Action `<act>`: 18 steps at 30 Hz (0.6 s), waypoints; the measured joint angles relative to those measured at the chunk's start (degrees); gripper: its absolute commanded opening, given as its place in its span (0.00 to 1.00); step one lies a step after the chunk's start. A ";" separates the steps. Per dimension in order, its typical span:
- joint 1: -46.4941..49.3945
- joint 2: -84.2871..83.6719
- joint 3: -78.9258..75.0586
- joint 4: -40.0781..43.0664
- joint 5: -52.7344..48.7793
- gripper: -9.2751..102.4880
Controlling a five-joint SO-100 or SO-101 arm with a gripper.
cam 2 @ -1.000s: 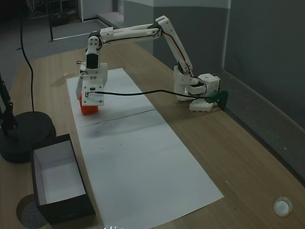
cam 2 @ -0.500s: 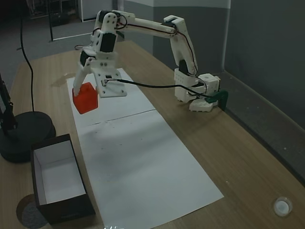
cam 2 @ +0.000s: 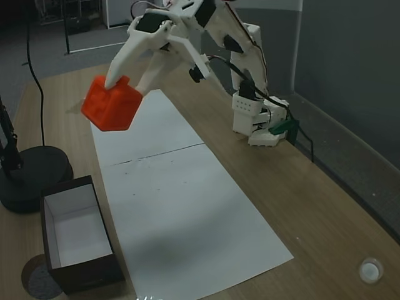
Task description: Grab a orange square and put it in the box.
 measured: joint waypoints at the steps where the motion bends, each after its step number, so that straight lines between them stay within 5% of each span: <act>1: 0.00 -1.23 0.00 -1.49 0.00 0.21; 18: 0.00 -17.40 0.00 -16.61 2.29 0.21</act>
